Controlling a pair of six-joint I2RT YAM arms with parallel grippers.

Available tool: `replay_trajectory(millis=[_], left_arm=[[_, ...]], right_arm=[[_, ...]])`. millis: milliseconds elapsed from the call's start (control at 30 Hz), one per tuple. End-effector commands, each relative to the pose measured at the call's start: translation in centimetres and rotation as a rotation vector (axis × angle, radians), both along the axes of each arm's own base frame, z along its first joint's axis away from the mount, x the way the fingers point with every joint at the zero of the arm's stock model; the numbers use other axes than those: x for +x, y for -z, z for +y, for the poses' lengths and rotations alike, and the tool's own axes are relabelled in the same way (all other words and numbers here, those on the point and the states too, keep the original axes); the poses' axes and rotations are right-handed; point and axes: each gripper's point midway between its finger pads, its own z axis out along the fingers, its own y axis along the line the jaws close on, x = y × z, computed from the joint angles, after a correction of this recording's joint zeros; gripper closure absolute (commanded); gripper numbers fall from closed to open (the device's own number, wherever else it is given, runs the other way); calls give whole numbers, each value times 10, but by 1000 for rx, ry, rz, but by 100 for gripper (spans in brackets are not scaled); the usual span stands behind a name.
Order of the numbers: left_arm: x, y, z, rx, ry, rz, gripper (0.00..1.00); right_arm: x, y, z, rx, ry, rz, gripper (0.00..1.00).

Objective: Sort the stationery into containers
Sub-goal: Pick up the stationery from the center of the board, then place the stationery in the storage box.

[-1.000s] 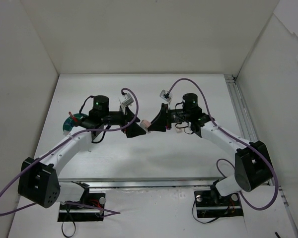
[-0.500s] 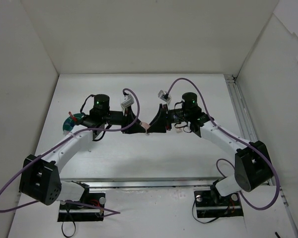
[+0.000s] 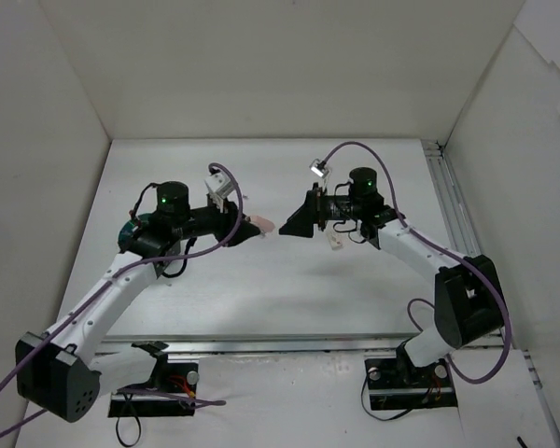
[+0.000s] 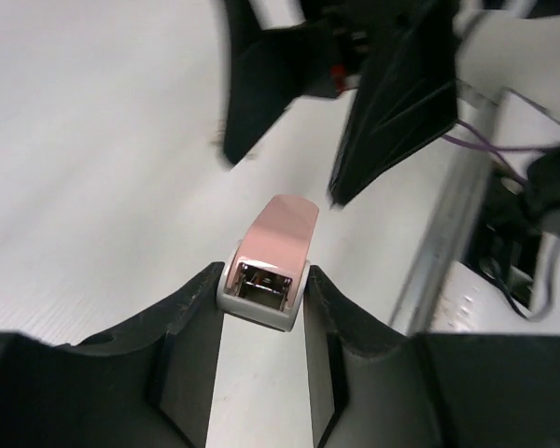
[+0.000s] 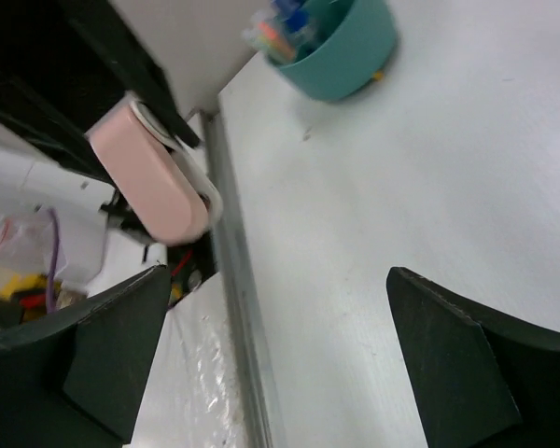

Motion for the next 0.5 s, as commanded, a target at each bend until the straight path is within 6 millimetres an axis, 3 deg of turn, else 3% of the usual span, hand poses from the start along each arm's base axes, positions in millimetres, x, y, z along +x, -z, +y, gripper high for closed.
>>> replay_trajectory(millis=[0, 33, 100, 133, 167, 267, 467], left_arm=[[36, -10, 64, 101, -452, -2, 100], [41, -15, 92, 109, -581, -6, 100], [46, -2, 142, 174, -822, 37, 100], [47, -10, 181, 185, -992, 18, 100], [42, -1, 199, 220, -1076, 46, 100], [36, -5, 260, 222, -1382, 70, 100], [28, -4, 318, 215, -1662, 186, 100]], right_arm=[[36, -31, -30, -1, 247, -86, 2], [39, -19, -39, -49, 302, -43, 2], [56, -14, -58, -137, 428, -94, 2], [54, -2, -64, -197, 454, -57, 2], [57, -1, -71, -222, 484, -71, 2], [61, -7, -84, -245, 556, -104, 2], [71, -6, -102, -275, 637, -102, 2]])
